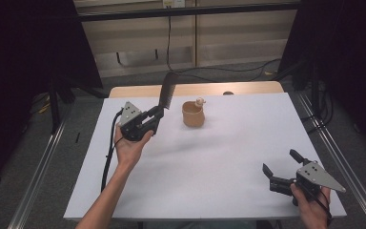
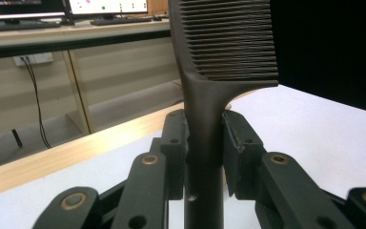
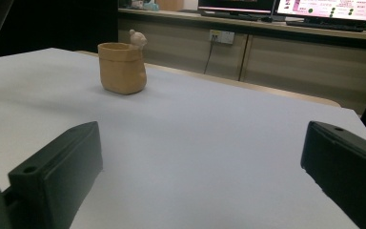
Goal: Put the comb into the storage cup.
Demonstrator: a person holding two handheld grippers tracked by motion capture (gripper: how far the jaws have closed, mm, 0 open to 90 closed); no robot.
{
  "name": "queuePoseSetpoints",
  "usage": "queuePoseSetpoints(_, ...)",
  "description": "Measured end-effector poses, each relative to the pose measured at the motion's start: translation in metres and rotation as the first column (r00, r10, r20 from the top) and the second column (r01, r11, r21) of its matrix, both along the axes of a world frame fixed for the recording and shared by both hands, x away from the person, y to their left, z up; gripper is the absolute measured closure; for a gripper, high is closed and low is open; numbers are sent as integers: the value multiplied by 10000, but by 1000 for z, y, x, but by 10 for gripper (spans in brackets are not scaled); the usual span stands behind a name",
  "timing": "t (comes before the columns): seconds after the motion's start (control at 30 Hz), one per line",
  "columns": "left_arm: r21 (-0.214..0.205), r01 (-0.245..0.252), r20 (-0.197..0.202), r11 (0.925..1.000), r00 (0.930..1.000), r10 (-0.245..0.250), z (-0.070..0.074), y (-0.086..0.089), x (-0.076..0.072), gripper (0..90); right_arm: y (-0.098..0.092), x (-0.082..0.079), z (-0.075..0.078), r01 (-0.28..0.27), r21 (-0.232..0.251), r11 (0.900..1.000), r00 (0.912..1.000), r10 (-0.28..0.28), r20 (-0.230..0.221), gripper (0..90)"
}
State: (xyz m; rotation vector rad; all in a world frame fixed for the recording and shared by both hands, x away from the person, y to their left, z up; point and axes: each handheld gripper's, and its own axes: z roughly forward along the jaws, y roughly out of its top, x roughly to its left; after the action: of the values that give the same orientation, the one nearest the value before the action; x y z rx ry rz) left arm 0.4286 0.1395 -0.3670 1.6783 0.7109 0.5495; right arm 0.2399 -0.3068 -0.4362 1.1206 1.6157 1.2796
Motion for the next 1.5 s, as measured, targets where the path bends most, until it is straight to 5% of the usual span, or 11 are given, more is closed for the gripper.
queuePoseSetpoints(0.37,-301,-4,-161,9995,9999,0,5,-21,10,727,0,0,0,7,-44,10000,10000,-7,-24,0)
queuePoseSetpoints(0.67,-292,-109,352,9995,9993,119,10,-38,20,726,0,0,0,-18,-16,10000,10000,18,-3,0)
queuePoseSetpoints(1.07,-634,3,567,9980,9984,33,20,-53,27,727,0,0,0,-10,-6,10000,10000,10,-11,0)
queuePoseSetpoints(1.13,-960,127,606,9953,9981,-69,22,-57,27,726,0,-1,0,-45,-40,10000,10000,45,12,0)
queuePoseSetpoints(1.5,-959,137,765,9953,9971,-64,29,-74,38,727,0,-1,0,-51,-33,10000,10000,51,23,0)
